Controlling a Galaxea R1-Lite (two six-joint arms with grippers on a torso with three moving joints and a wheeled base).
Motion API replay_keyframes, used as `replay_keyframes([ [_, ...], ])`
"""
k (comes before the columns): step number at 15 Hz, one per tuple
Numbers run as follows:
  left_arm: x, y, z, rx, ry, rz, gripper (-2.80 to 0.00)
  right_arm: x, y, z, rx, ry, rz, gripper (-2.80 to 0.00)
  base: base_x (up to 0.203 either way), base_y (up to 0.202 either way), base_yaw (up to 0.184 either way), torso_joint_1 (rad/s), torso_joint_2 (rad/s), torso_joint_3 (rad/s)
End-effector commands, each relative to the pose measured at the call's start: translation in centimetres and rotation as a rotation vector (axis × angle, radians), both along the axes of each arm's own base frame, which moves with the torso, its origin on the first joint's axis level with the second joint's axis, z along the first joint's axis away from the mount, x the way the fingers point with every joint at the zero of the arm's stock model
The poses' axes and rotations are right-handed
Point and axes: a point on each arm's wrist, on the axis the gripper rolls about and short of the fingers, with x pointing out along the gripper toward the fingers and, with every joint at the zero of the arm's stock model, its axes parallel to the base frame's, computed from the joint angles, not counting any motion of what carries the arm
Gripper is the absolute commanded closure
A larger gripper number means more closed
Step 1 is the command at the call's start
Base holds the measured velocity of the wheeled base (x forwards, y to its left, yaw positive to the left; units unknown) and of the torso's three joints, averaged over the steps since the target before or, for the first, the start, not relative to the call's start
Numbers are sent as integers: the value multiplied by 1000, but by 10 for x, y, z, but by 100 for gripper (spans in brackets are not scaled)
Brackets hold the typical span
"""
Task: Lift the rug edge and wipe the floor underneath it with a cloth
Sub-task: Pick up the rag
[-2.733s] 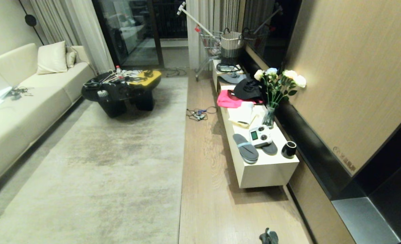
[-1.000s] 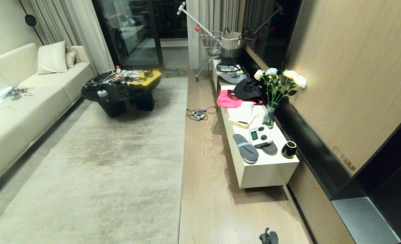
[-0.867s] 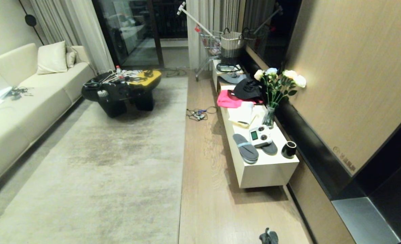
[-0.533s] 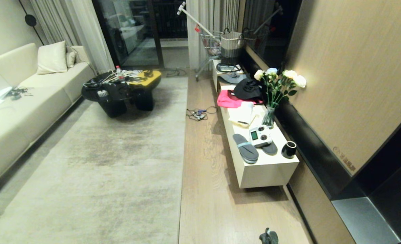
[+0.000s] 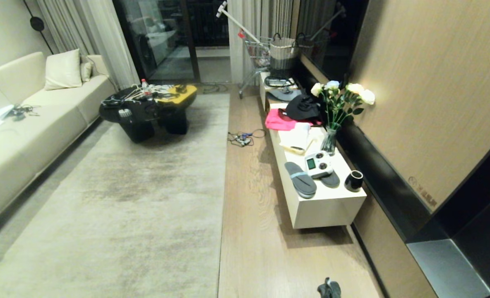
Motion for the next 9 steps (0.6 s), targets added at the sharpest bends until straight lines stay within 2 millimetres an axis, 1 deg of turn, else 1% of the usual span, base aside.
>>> replay_keyframes([
  [1, 0, 0, 0, 0, -1, 0, 0, 0, 0, 0, 1, 1, 0, 0, 0, 0, 0, -130, 317, 185],
  [9, 0, 0, 0, 0, -1, 0, 0, 0, 0, 0, -1, 1, 0, 0, 0, 0, 0, -128, 341, 202],
])
